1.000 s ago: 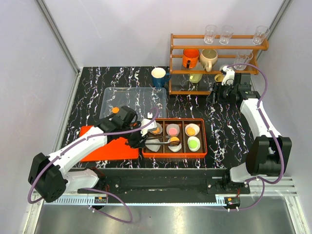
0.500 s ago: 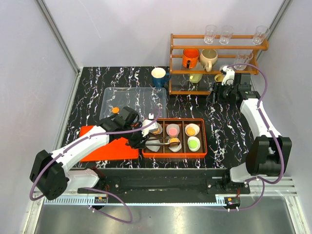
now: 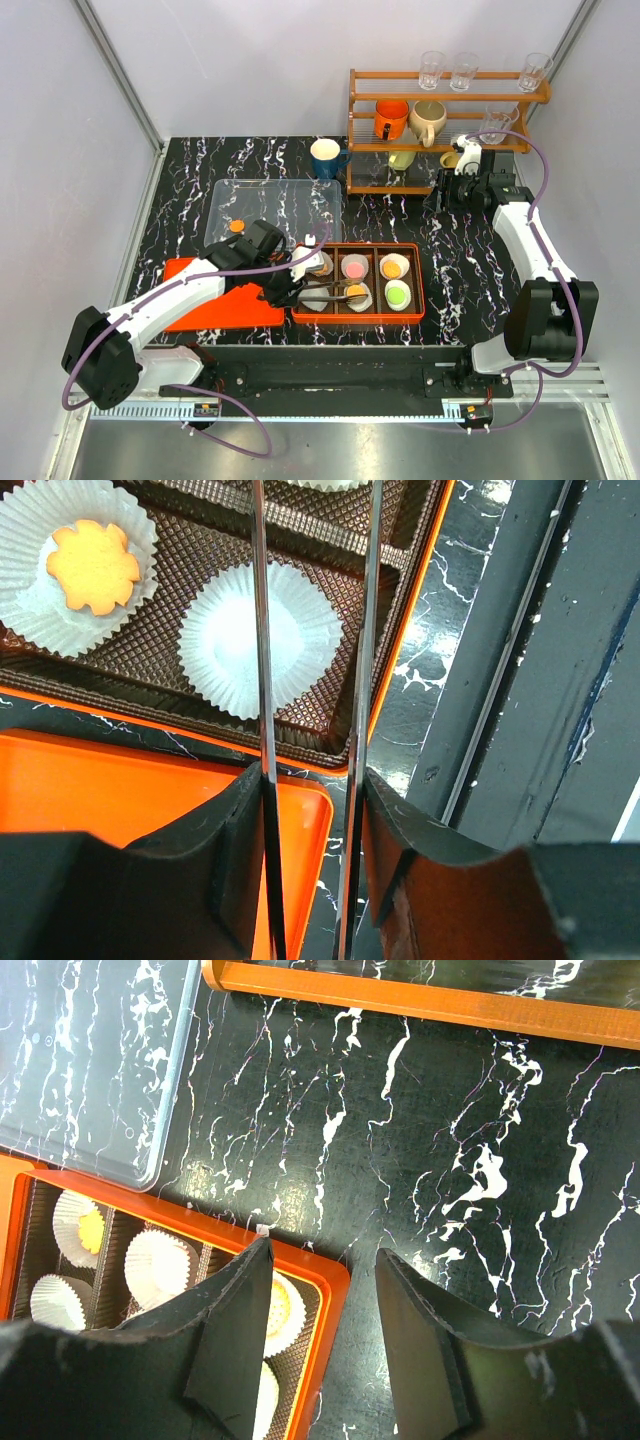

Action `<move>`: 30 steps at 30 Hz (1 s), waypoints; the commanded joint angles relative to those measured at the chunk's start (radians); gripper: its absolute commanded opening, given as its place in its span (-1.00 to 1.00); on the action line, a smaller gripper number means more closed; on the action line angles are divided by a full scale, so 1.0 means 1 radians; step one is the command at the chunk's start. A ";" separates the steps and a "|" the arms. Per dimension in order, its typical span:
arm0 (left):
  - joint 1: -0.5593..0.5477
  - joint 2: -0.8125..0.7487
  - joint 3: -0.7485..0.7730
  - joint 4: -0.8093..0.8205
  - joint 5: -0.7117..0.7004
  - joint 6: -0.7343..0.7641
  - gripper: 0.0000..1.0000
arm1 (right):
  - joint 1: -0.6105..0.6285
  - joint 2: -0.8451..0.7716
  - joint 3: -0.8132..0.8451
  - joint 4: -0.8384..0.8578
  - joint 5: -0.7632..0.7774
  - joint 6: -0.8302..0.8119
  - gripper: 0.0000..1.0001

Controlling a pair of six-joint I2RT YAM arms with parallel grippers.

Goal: Pack the cookies

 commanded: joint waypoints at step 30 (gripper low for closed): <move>-0.005 -0.200 0.024 0.058 -0.043 -0.040 -0.10 | -0.005 0.001 0.013 0.022 -0.005 -0.012 0.08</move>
